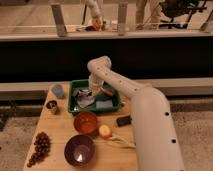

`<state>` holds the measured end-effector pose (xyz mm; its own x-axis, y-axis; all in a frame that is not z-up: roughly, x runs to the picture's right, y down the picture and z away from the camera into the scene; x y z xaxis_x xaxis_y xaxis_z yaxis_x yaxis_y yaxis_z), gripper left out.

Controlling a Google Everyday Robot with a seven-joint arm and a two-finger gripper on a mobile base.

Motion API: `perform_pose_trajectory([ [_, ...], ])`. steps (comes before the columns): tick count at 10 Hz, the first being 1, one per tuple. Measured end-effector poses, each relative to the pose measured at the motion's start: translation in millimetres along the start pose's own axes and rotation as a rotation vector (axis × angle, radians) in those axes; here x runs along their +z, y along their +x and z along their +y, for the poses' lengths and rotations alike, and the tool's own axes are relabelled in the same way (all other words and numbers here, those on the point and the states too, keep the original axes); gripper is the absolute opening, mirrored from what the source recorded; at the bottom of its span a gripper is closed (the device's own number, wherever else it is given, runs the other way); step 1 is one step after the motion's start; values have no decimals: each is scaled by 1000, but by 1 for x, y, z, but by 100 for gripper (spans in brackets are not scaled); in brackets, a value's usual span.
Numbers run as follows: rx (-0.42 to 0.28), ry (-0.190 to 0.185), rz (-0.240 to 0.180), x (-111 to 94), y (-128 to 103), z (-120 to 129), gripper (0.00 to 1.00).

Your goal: Wipe tray with brush

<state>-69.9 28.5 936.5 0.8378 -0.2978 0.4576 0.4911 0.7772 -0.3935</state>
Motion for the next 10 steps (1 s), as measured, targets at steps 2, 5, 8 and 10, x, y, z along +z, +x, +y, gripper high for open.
perform_pose_trajectory([
  [2,-34,-15,6,-8,-6,31,0],
  [5,-57,-29,24,-27,11,69,0],
  [8,-22,-19,41,-42,39,81,0],
  [10,6,-2,53,-45,55,66,0],
])
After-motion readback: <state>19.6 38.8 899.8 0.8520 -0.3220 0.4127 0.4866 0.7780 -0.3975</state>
